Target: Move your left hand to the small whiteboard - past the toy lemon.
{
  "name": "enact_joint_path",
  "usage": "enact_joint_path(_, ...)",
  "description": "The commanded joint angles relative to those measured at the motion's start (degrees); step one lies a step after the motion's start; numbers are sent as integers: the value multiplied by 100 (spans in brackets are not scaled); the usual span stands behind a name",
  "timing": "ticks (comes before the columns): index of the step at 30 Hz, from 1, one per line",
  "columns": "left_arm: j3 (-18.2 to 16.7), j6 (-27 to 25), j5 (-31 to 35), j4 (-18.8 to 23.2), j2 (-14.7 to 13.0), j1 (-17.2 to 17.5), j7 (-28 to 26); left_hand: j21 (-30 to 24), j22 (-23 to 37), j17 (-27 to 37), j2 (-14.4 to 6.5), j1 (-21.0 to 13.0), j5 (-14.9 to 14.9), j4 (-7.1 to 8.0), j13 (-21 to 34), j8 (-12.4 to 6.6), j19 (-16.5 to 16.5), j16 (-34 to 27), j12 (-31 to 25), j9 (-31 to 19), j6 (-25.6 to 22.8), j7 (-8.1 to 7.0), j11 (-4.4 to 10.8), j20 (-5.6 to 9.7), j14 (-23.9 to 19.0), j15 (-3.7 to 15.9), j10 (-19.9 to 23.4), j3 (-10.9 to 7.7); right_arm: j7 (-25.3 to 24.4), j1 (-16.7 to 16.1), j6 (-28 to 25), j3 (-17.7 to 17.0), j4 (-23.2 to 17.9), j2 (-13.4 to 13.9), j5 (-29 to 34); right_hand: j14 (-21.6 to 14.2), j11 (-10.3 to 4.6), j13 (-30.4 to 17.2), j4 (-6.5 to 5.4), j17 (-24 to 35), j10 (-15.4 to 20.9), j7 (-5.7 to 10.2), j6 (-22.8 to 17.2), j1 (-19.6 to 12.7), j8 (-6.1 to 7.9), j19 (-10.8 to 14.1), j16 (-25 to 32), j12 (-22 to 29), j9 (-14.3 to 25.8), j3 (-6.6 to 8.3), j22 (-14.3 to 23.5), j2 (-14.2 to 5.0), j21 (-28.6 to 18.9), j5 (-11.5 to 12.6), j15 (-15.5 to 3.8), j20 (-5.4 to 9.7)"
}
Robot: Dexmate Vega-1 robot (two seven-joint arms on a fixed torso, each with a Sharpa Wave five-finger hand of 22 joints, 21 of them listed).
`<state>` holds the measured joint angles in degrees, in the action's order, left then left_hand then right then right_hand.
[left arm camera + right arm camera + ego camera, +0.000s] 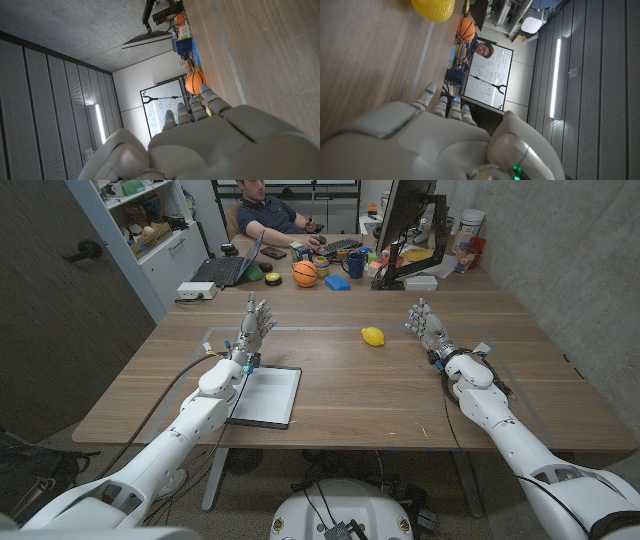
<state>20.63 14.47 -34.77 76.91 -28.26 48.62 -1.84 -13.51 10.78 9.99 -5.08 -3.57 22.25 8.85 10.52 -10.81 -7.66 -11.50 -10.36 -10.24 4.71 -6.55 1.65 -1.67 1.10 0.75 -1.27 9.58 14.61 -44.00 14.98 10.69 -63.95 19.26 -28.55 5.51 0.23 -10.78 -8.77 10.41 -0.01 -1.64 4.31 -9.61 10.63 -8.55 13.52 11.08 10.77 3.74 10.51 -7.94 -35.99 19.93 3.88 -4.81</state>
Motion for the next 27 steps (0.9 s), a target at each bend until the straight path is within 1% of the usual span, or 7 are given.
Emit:
enact_joint_path(1, 14, -26, 13, 36, -7, 13, -16, 5, 20, 27, -82, -9, 39, -13, 21, -31, -50, -12, -31, -29, 38, -13, 8, -9, 32, -11, -59, 41, 6, -40, -27, -22, -50, 27, -27, -7, 23, -26, -13, 17, -2, -17, 25, 56, 41, 28, -23, 9, 16, -8, 17, -34, 23, 24, -18, -16)
enact_joint_path(14, 35, -64, 22, 15, -13, -34, 12, 19, 20, 27, -82, -13, 43, -14, 21, -32, -51, -12, -31, -29, 38, -10, 7, -8, 32, -16, -60, 57, 6, -27, -42, -30, -28, 17, -36, -10, 22, -26, -14, 18, -4, -21, 23, 60, 41, 32, -27, 6, 16, -7, 17, -35, 38, 24, -18, -16)
enact_joint_path(27, 8, -26, 5, -56, 6, -38, 4, 28, 21, 27, -84, -18, 47, -14, 21, -31, -60, -12, -30, -30, 42, -10, 5, -6, 31, -15, -62, 70, 65, 102, 19, 23, 149, -23, 18, -14, 23, -26, -14, 18, -4, -21, 23, 63, 41, 37, -30, 6, 16, -6, 18, -34, 53, 25, -7, -19)
